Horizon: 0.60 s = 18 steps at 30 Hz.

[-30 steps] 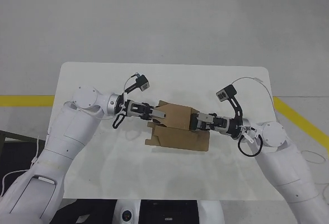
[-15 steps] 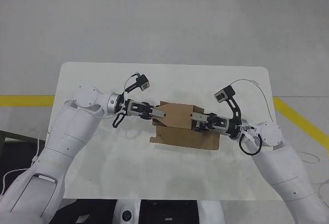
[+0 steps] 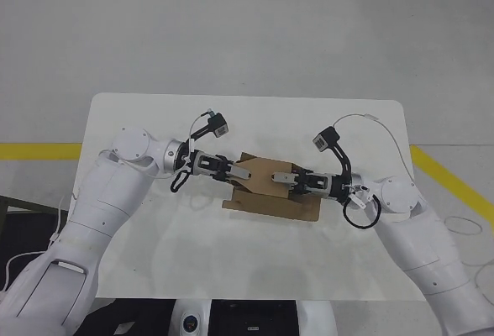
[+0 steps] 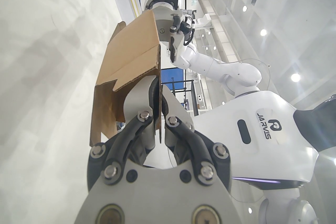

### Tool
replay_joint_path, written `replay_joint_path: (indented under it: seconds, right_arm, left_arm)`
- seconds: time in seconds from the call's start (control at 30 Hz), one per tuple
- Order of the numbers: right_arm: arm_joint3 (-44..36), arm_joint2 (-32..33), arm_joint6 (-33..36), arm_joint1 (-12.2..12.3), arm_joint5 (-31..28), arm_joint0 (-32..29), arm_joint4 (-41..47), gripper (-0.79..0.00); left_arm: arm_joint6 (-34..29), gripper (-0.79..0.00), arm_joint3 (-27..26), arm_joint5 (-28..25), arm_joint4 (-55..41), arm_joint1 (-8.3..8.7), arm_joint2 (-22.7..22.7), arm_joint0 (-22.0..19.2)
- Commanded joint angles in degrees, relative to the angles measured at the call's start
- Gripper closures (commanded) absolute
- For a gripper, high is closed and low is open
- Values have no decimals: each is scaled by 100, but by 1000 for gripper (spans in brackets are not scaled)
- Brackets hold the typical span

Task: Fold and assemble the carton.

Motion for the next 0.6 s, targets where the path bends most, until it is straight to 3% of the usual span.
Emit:
replay_joint_path:
  seconds: [0.0,0.17,0.27,0.3,0.33,0.57]
  right_arm:
    - [-8,11,1,1,-3,-27,-17,0]
    - [-42,19,-7,-2,16,-80,-37,0]
    - [-58,14,1,-9,42,-73,-38,0]
    - [-60,11,3,-11,47,-70,-39,0]
    - [-59,7,7,-14,52,-63,-39,0]
    - [-20,-16,-5,-27,83,-32,-178,0]
  left_arm:
    - [2,0,14,-3,2,-1,-2,-3]
    - [0,0,21,8,-18,-6,-1,4]
    - [-5,-289,22,8,-19,-7,-4,5]
    - [-7,-499,23,8,-19,-7,-6,6]
    - [-2,-785,27,8,-17,-5,-14,6]
    - [40,-785,35,85,-266,11,-143,78]
